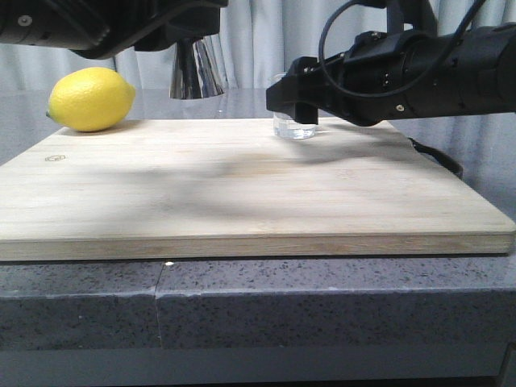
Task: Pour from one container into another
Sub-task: 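Lower the right gripper around the glass beaker and grasp it, then lift the beaker with the right gripper and bring it over the jigger, then tilt the beaker with the right gripper, pouring liquid into the jigger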
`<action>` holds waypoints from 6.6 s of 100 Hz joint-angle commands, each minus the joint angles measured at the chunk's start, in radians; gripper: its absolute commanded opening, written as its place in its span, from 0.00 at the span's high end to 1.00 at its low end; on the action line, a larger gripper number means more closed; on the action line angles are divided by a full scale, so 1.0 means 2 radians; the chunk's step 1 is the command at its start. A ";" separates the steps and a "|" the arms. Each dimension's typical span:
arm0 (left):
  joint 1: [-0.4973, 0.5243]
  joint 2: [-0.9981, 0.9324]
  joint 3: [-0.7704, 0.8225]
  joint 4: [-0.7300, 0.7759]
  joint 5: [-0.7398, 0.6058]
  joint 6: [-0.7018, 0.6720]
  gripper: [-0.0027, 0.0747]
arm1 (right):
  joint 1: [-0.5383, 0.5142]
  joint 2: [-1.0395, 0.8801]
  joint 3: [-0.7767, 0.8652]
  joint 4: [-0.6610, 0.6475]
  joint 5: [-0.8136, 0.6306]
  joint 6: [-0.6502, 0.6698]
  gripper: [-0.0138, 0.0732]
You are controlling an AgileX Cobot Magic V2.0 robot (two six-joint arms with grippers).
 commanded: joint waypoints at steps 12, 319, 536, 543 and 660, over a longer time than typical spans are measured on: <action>-0.003 -0.017 -0.014 0.005 -0.035 -0.005 0.99 | -0.001 -0.013 -0.017 0.001 -0.035 -0.003 0.22; -0.003 -0.015 -0.014 0.012 0.007 0.007 0.99 | -0.001 -0.121 -0.026 -0.106 0.027 -0.003 0.63; -0.037 -0.015 -0.014 0.034 0.016 0.006 0.99 | 0.050 -0.261 -0.077 -0.550 0.144 -0.004 0.63; -0.037 -0.015 -0.014 0.034 0.016 0.006 0.99 | 0.050 -0.261 -0.077 -0.559 0.144 -0.004 0.63; -0.037 -0.015 -0.014 0.035 0.030 0.006 0.99 | 0.050 -0.261 -0.077 -0.601 0.143 -0.045 0.63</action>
